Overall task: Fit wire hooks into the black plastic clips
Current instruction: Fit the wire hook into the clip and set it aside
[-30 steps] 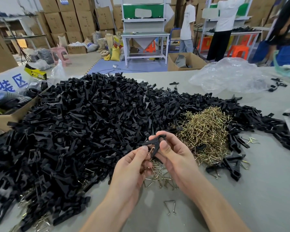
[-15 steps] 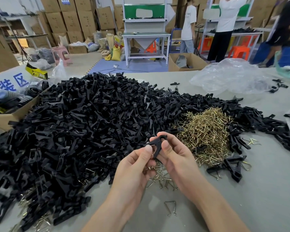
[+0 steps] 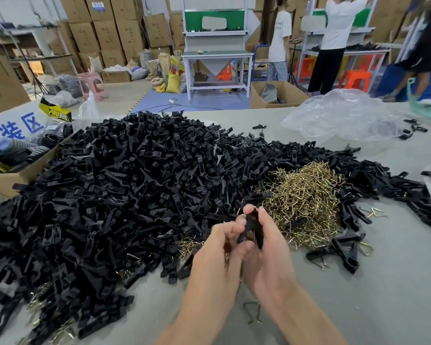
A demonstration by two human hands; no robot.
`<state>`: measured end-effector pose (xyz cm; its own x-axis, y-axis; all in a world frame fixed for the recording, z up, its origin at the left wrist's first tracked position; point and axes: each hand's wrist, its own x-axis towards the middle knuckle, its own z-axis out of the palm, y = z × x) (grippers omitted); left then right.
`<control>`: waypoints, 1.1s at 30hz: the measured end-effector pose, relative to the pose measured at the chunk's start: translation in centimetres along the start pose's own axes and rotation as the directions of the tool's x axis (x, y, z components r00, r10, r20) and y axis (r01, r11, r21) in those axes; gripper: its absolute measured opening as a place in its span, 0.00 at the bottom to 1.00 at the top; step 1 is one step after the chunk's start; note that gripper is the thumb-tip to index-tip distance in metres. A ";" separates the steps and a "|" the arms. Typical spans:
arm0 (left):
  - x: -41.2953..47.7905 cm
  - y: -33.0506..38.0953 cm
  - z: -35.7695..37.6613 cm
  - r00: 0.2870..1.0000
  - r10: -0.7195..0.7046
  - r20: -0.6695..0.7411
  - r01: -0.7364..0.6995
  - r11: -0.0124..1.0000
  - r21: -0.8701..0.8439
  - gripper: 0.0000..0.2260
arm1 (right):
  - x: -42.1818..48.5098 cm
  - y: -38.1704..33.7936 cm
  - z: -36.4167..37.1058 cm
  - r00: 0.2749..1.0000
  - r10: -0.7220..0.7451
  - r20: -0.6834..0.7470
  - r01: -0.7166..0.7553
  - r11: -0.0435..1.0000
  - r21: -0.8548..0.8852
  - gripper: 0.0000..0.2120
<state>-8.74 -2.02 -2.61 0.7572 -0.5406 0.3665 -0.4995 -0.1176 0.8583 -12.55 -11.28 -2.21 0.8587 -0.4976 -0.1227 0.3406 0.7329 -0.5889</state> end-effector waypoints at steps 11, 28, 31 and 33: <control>0.0 0.1 0.2 0.994 0.070 0.082 -0.078 0.991 0.104 0.23 | -0.2 0.7 0.4 0.991 -0.002 -0.133 0.019 0.991 0.129 0.10; 0.0 -0.7 0.6 0.998 -0.068 -0.010 0.068 0.998 0.006 0.18 | -0.3 2.4 1.0 0.965 -0.026 -0.260 0.044 0.997 0.060 0.14; 0.2 -1.0 0.6 0.996 -0.083 -0.018 0.083 0.996 -0.018 0.14 | -0.3 2.5 0.8 0.968 -0.019 -0.251 0.044 0.995 0.093 0.15; 0.4 -1.2 0.6 0.996 -0.088 -0.002 0.087 0.996 -0.017 0.13 | -0.3 2.3 0.5 0.972 -0.013 -0.234 0.043 0.991 0.124 0.15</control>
<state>-8.16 -2.61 -3.70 0.7989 -0.5265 0.2908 -0.4242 -0.1506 0.8929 -11.80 -9.18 -3.13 0.7407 -0.6017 -0.2988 0.4221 0.7628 -0.4898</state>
